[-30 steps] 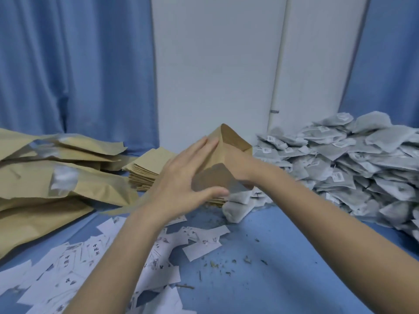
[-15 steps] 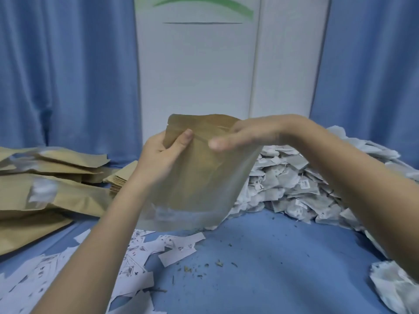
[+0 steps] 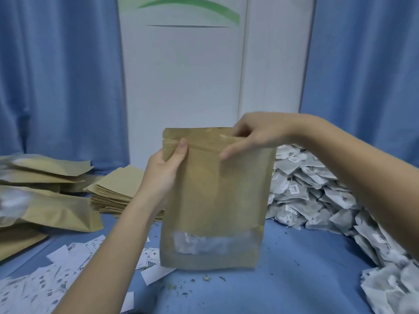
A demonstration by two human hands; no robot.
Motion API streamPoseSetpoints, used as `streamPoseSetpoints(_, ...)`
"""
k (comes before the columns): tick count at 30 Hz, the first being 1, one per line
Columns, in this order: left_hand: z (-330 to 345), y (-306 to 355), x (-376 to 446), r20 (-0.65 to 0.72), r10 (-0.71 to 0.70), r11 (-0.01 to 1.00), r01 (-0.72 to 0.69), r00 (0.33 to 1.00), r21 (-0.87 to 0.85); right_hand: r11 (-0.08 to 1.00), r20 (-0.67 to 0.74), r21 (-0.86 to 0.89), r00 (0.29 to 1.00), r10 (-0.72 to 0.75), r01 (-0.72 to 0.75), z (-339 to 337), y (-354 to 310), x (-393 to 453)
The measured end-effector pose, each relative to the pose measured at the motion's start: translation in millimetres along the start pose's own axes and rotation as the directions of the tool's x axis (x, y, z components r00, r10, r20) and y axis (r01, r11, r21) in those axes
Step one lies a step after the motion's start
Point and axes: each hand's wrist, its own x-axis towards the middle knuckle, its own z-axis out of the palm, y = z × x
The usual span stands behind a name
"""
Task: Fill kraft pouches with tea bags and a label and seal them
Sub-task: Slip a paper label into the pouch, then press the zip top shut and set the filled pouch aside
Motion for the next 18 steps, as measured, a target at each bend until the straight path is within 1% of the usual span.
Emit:
streamPoseSetpoints(2, -2.2, -2.7, 5.3, -0.002, -0.056, 0.997, 0.056, 0.998, -0.057, 0.995, -0.170, -0.090, 0.985, 0.020, -0.035, 0.3, 15.8, 2.2)
streamPoseSetpoints(4, -1.2, -4.5, 8.0, 0.002, -0.083, 0.993, 0.083, 0.997, -0.088, 0.995, -0.267, -0.090, 0.963, 0.025, -0.051, 7.1, 32.0, 5.8)
streamPoseSetpoints(6, 1.9, -7.9, 9.2, 0.016, -0.100, 0.991, 0.101, 0.995, -0.082, 0.993, -0.327, -0.104, 0.945, 0.014, -0.050, 16.7, 45.5, 11.4)
streamPoseSetpoints(9, 5.6, -17.8, 7.7, 0.045, -0.155, 0.984, 0.159, 0.987, -0.085, 0.985, -0.372, -0.162, 0.928, 0.003, -0.067, 29.9, 55.6, 18.6)
streamPoseSetpoints(11, 6.7, -23.5, 7.3, 0.040, -0.193, 0.976, 0.196, 0.980, -0.093, 0.988, -0.416, -0.137, 0.910, 0.008, -0.072, 34.7, 58.7, 21.0)
streamPoseSetpoints(12, 7.4, -26.0, 7.8, 0.033, -0.202, 0.973, 0.204, 0.979, -0.105, 0.992, -0.433, -0.115, 0.901, -0.004, -0.051, 36.9, 58.2, 22.0)
streamPoseSetpoints(14, 9.6, -30.0, 9.4, 0.039, -0.209, 0.970, 0.212, 0.977, -0.122, 0.995, -0.451, -0.092, 0.889, -0.077, 0.040, 43.0, 52.0, 26.6)
streamPoseSetpoints(16, 14.3, -32.4, 8.9, 0.065, -0.195, 0.975, 0.201, 0.979, -0.099, 0.992, -0.424, -0.038, 0.897, -0.126, 0.121, 48.7, 39.1, 33.7)
streamPoseSetpoints(18, 19.0, -36.0, 6.9, 0.050, -0.145, 0.989, 0.147, 0.988, -0.027, 0.990, -0.371, 0.023, 0.921, -0.120, 0.138, 50.8, 26.4, 42.1)
